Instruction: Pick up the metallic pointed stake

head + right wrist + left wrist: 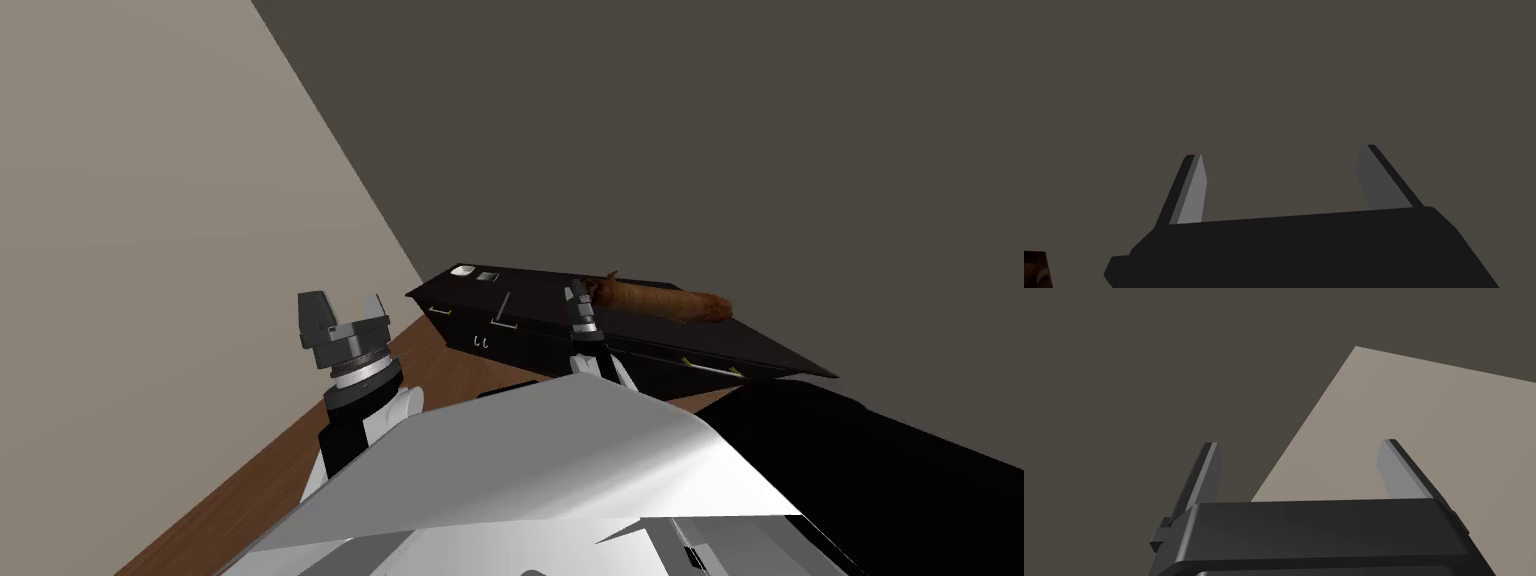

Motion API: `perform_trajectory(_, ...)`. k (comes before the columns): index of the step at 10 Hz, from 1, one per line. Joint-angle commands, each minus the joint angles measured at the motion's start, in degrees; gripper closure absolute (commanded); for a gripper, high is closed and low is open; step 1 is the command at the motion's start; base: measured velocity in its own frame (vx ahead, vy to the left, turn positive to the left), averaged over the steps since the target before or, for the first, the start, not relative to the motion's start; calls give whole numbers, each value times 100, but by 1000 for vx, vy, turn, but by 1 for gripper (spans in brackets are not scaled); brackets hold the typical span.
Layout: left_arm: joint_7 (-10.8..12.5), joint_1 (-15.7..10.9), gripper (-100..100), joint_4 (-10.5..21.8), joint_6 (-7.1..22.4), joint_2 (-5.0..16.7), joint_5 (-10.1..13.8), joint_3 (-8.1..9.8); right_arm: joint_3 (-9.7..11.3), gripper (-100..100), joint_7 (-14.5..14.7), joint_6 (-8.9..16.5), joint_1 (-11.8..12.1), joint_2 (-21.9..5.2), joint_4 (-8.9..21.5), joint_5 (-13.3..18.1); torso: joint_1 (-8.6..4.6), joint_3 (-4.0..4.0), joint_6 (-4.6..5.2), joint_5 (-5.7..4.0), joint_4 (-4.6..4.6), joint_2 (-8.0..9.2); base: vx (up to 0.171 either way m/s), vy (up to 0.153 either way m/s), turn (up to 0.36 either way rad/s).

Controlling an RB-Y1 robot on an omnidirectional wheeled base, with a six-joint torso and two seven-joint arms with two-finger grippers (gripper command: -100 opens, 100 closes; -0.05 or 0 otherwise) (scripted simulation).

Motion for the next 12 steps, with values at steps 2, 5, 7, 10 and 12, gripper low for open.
perform_trajectory(2, 0, -1, 0, 0, 0, 0, 0, 0, -125, -100, 210, -155, 160, -311, -4, 187, -12, 7, -4, -2, 2, 14, -75, -51, 305)
perform_trajectory(5, 0, -2, 0, 1, 1, 1, 0, 0, -362, -100, 565, -410, 418, -712, 50, 513, -39, 28, -2, -9, 11, 48, -130, -95, 344)
perform_trajectory(7, 0, -2, 0, 1, 1, 1, 0, 0, -590, -100, 876, -627, 638, -1045, 144, 806, -43, 33, -1, -10, 13, 56, -161, -80, 385)
perform_trajectory(10, 0, -2, 0, 1, 1, 1, 0, 0, -875, -100, 1237, -874, 887, -1428, 293, 1152, -39, 31, -1, -8, 13, 53, -135, -50, 378)
perform_trajectory(12, 0, -1, 0, 1, 1, 1, 0, 0, -1210, -100, 1595, -1147, 1158, -1822, 500, 1535, -26, 18, -2, -6, 8, 29, -97, -9, 404)
